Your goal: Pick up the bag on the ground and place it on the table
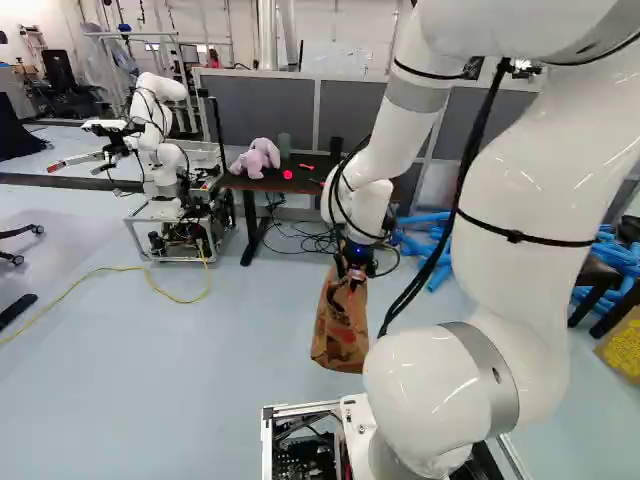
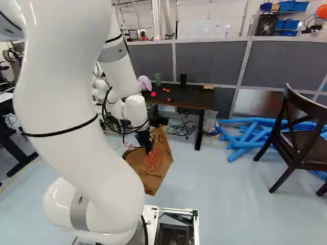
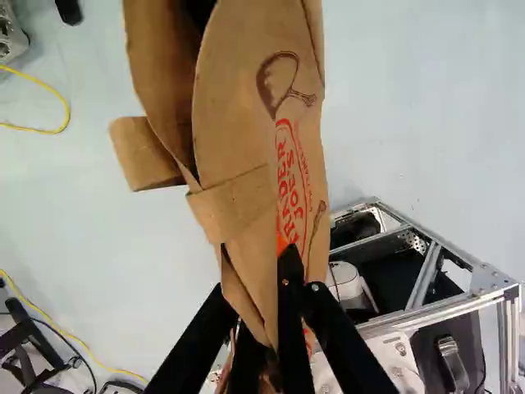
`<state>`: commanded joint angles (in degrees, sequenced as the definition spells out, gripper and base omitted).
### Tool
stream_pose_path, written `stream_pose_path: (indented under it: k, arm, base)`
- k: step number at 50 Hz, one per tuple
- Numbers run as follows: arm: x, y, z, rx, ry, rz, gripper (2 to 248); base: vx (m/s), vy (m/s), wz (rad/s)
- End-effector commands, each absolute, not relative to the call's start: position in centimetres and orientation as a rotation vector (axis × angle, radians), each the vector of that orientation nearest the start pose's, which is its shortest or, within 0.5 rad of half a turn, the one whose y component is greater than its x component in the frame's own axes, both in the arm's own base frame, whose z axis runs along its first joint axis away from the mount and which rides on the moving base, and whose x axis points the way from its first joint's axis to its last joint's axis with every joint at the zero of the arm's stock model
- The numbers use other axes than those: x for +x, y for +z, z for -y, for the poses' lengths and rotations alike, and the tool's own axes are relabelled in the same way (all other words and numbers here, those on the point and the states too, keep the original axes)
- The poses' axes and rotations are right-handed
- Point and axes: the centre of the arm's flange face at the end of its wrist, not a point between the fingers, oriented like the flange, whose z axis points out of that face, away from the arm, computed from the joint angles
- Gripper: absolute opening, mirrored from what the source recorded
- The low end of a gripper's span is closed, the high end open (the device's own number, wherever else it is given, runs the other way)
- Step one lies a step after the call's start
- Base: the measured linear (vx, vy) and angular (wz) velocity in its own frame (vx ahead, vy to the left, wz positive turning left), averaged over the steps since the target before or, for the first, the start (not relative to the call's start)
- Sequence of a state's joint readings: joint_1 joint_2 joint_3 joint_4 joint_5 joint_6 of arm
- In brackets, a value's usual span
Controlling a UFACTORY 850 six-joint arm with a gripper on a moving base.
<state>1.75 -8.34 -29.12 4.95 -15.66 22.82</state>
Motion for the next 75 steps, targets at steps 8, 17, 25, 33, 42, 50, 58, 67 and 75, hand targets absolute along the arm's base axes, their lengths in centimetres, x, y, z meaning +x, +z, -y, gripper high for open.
stream_pose_path:
  k: [8, 17, 25, 33, 42, 50, 58, 67, 75]
  arm:
    - [35.4, 32.7, -1.1, -2.994, -0.120, -0.736, 23]
    - [35.2, 33.9, -0.9, -2.975, -0.104, -0.774, 23]
    - [35.1, 35.1, -0.6, -2.963, -0.096, -0.794, 23]
    - [35.0, 36.3, -0.4, -2.953, -0.113, -0.804, 23]
    - [35.0, 37.5, -0.1, -2.942, -0.138, -0.813, 23]
    - [35.0, 38.7, 0.2, -2.935, -0.152, -0.820, 23]
    - [34.9, 39.8, 0.4, -2.928, -0.162, -0.826, 23]
    - [34.9, 41.1, 0.6, -2.920, -0.171, -0.833, 23]
    - [34.9, 42.2, 0.7, -2.916, -0.175, -0.833, 23]
  base:
    - [0.000, 0.000, 0.000]
    - [0.000, 0.000, 0.000]
    - [0.000, 0.000, 0.000]
    - [0.000, 0.000, 0.000]
    - [0.000, 0.000, 0.000]
    - [0.000, 0.000, 0.000]
    - [0.000, 0.000, 0.000]
    - [0.000, 0.000, 0.000]
    - [0.000, 0.000, 0.000]
